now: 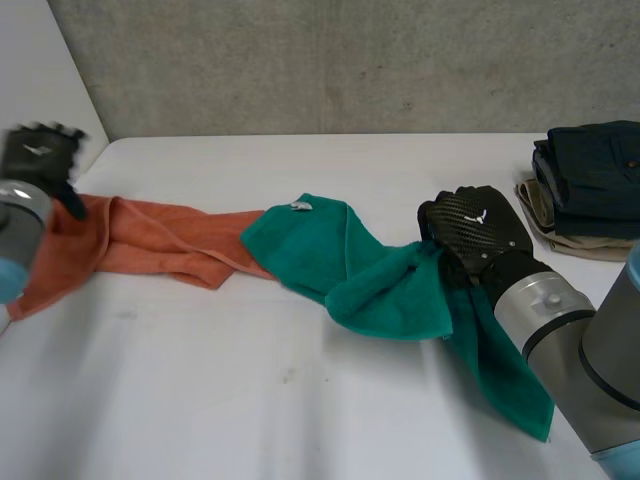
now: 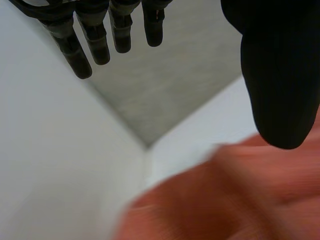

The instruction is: Fold the laundry.

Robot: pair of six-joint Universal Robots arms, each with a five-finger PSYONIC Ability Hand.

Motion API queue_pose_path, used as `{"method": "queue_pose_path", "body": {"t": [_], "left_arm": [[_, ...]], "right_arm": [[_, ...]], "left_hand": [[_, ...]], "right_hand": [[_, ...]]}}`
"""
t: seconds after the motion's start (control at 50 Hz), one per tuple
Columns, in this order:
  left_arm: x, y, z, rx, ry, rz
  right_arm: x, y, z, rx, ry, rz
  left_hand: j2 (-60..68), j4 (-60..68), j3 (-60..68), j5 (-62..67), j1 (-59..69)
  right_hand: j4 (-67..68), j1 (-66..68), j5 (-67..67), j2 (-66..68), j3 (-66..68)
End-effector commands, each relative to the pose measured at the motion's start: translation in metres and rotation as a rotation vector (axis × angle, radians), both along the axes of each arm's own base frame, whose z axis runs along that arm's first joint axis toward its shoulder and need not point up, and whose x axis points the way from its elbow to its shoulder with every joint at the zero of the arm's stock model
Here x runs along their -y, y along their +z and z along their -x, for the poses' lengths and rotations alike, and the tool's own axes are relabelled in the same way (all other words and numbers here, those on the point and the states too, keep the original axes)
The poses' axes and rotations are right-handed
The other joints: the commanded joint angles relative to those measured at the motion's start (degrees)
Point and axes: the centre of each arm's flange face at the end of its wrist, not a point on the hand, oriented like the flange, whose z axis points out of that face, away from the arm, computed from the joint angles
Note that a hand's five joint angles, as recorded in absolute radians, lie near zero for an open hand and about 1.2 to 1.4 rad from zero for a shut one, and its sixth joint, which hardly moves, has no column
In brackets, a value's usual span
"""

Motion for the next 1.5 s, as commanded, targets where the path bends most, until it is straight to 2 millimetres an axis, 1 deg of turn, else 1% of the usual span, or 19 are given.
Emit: {"method": "queue_pose_path", "body": {"t": [0.02, 0.1, 0.22, 0.3, 0.38, 0.4, 0.46, 0.56, 0.62, 0.74, 0.82, 0.86, 0.92, 0.94, 1.12, 1.2, 1.28, 1.38, 1.5], "left_arm": [[-0.062, -0.031, 0.058, -0.02, -0.264, -0.128], [-0.079, -0.053, 0.083, -0.014, -0.361, -0.175], [-0.065, -0.076, 0.099, 0.009, -0.374, -0.145], [-0.047, -0.092, 0.101, 0.036, -0.342, -0.131], [-0.031, -0.105, 0.097, 0.062, -0.304, -0.142], [-0.023, -0.105, 0.092, 0.085, -0.276, -0.138], [-0.005, -0.093, 0.076, 0.102, -0.177, -0.094], [0.038, -0.051, 0.025, 0.052, 0.135, 0.072], [0.059, -0.036, 0.006, 0.038, 0.183, 0.154], [0.084, -0.025, -0.034, 0.1, 0.277, 0.187], [0.083, -0.031, -0.038, 0.113, 0.289, 0.149], [0.075, -0.036, -0.031, 0.109, 0.257, 0.118], [0.065, -0.037, -0.019, 0.097, 0.204, 0.094], [0.057, -0.036, -0.013, 0.087, 0.174, 0.08], [-0.003, 0.002, 0.025, 0.045, 0.01, 0.08], [-0.045, 0.014, 0.053, 0.008, -0.113, 0.06], [-0.09, 0.013, 0.08, -0.041, -0.252, 0.012], [-0.147, 0.001, 0.105, -0.099, -0.391, -0.096], [-0.192, -0.011, 0.117, -0.122, -0.47, -0.202]], "right_arm": [[0.0, -0.002, 0.0, -0.011, 0.0, -0.003], [-0.001, -0.007, -0.001, -0.021, 0.005, -0.013], [-0.003, -0.012, -0.002, -0.032, 0.012, -0.023], [-0.001, -0.014, -0.001, -0.041, 0.007, -0.025], [0.002, -0.015, 0.002, -0.049, -0.006, -0.02], [0.004, -0.014, 0.003, -0.05, -0.011, -0.016], [0.006, -0.013, 0.004, -0.052, -0.016, -0.009], [0.006, -0.013, 0.004, -0.053, -0.014, -0.008], [0.004, -0.014, 0.002, -0.054, -0.008, -0.011], [0.0, -0.015, 0.0, -0.056, 0.005, -0.013], [0.0, -0.015, -0.001, -0.056, 0.006, -0.014], [0.0, -0.015, -0.001, -0.056, 0.008, -0.014], [0.0, -0.014, -0.002, -0.052, 0.012, -0.013], [0.0, -0.014, -0.002, -0.051, 0.016, -0.016], [-0.012, -0.007, -0.011, -0.038, 0.079, -0.016], [-0.025, -0.01, -0.02, -0.041, 0.151, -0.041], [-0.035, -0.015, -0.029, -0.066, 0.219, -0.078], [-0.029, -0.004, -0.018, -0.085, 0.188, -0.145], [-0.014, 0.023, 0.006, -0.046, 0.101, -0.182]], "left_hand": [[-1.8, -1.7, -2.1, -2.8, -0.6], [-1.8, -1.7, -2.1, -2.8, -0.6], [4.1, 4.2, 3.8, 3.1, 5.3], [23.5, 23.5, 23.1, 22.4, 24.6], [53.0, 53.1, 52.6, 52.0, 54.1], [68.1, 68.2, 67.7, 67.1, 69.2], [68.2, 68.3, 67.9, 67.2, 69.4], [68.2, 68.3, 67.9, 67.2, 69.4], [68.2, 68.3, 67.9, 67.2, 69.4], [68.2, 68.3, 67.9, 67.2, 69.4], [68.2, 68.3, 67.9, 67.2, 69.4], [64.8, 64.8, 64.4, 63.7, 65.9], [21.5, 21.6, 21.1, 20.5, 22.6], [-1.8, -1.7, -2.1, -2.8, -0.6], [-1.8, -1.7, -2.1, -2.8, -0.6], [-1.8, -1.7, -2.1, -2.8, -0.6], [-1.8, -1.7, -2.1, -2.8, -0.6], [-1.8, -1.7, -2.1, -2.8, -0.6], [-1.8, -1.7, -2.1, -2.8, -0.6]], "right_hand": [[11.3, 17.9, 13.9, 12.6, 12.1], [11.3, 17.9, 13.9, 12.6, 12.1], [11.3, 17.9, 13.9, 12.6, 12.1], [11.3, 17.9, 13.9, 12.6, 12.1], [11.3, 17.9, 13.9, 12.6, 12.1], [11.3, 17.9, 13.9, 12.6, 12.1], [11.3, 17.9, 13.9, 12.6, 12.1], [11.3, 17.9, 13.9, 12.6, 12.1], [11.3, 17.9, 13.9, 12.6, 12.1], [11.3, 17.9, 13.9, 12.6, 12.1], [11.3, 17.9, 13.9, 12.6, 12.1], [11.3, 17.9, 13.9, 12.6, 12.1], [11.3, 17.9, 13.9, 12.6, 12.1], [11.3, 17.9, 13.9, 12.6, 12.1], [11.3, 17.9, 13.9, 12.6, 12.1], [11.3, 17.9, 13.9, 12.6, 12.1], [-58.7, -52.1, -56.1, -57.4, -57.9], [-58.7, -52.1, -56.1, -57.4, -57.9], [-58.7, -52.1, -56.1, -57.4, -57.9]]}}
